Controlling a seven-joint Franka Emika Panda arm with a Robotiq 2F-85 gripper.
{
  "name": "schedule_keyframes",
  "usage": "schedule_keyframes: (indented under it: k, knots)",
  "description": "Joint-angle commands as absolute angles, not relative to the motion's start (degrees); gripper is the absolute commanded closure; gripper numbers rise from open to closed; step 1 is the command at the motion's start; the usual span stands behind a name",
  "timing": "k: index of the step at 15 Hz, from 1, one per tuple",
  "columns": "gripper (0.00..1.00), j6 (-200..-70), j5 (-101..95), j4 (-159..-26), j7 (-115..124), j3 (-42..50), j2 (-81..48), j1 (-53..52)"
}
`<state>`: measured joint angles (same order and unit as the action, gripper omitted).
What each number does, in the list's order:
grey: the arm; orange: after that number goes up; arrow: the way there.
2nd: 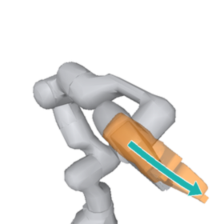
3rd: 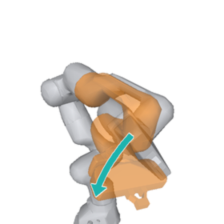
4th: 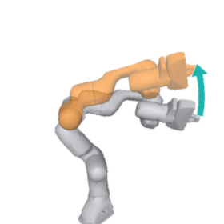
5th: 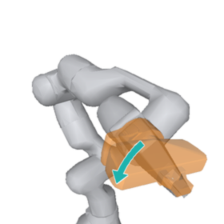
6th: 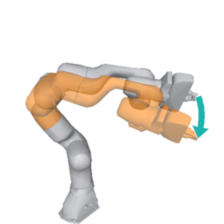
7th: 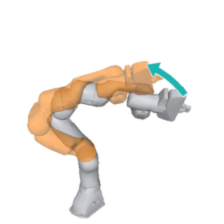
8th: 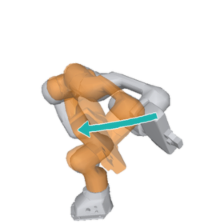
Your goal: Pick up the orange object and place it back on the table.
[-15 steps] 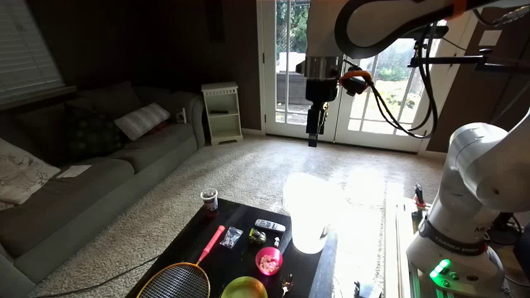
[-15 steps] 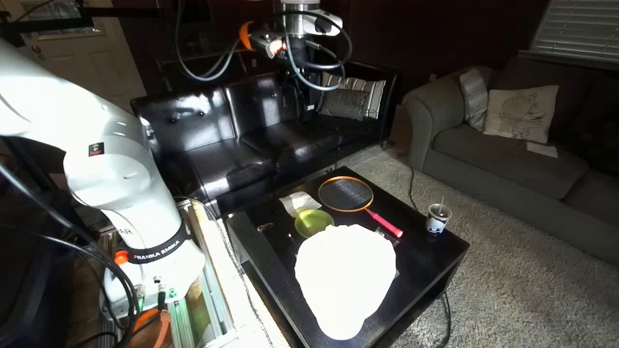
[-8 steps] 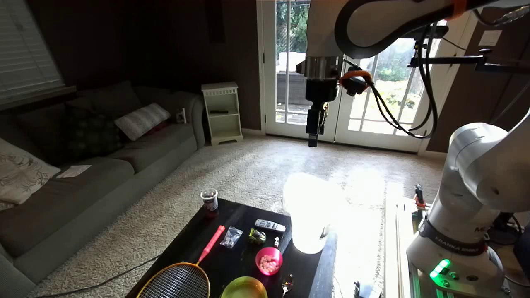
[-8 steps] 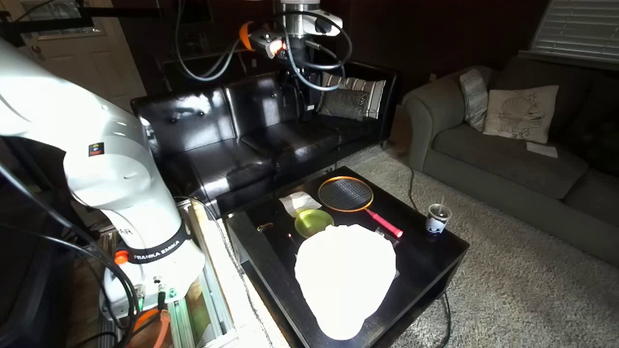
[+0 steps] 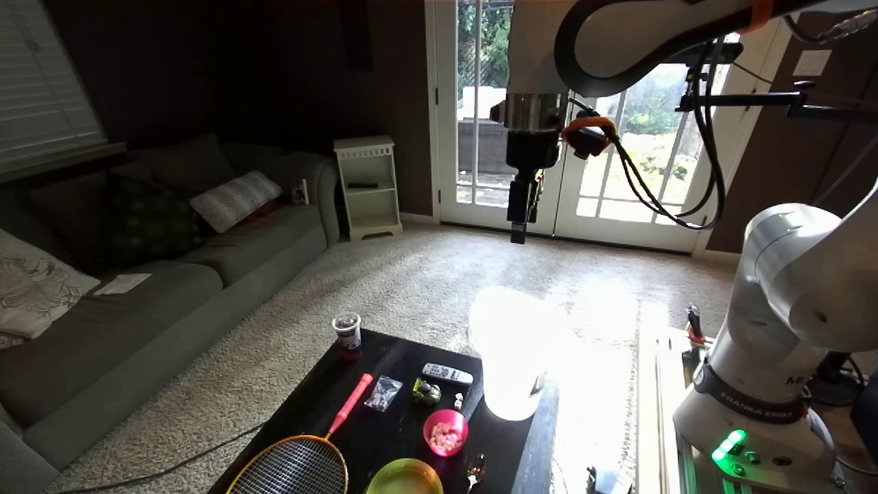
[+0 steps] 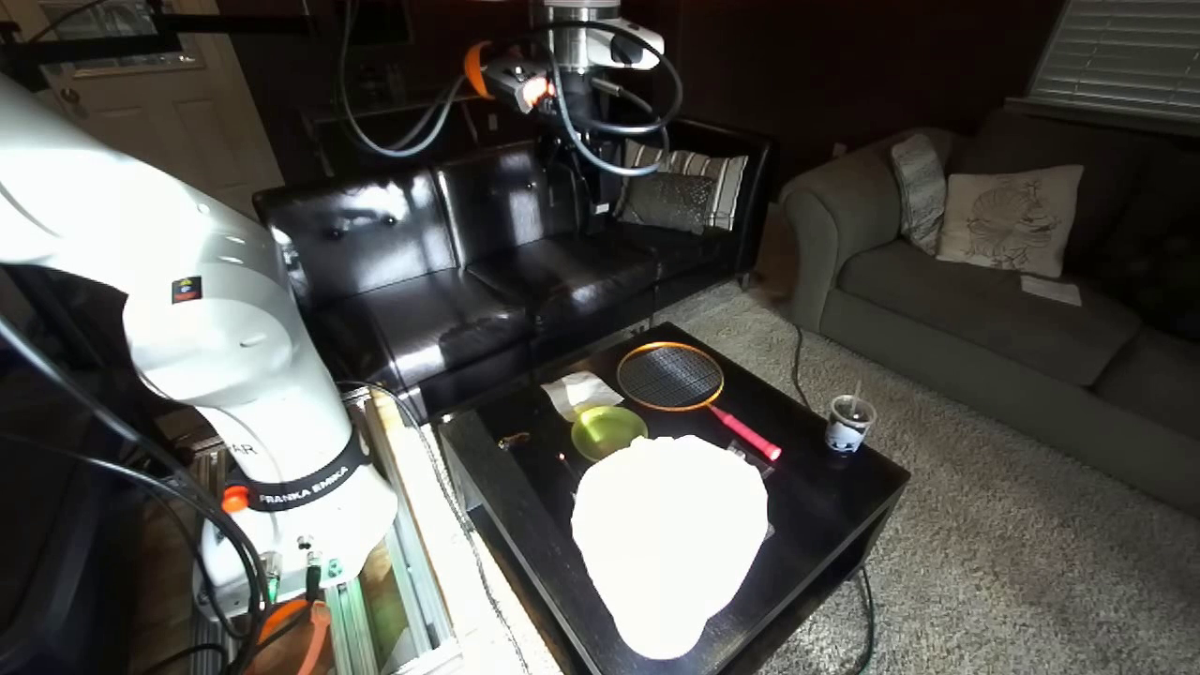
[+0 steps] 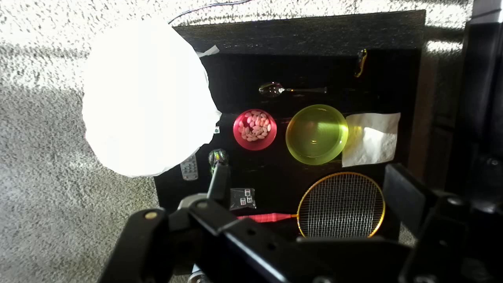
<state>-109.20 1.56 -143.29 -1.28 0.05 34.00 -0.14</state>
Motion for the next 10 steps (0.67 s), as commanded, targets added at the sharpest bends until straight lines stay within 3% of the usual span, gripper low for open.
schedule_keyframes:
  k: [1,10]
  knots:
    - [0.00,-109.1,1.5,-143.2,-1.2,0.2,34.0,-0.2]
    - [0.00,-118.4,6.3,-136.8,-9.4,-7.3,14.0,-12.8]
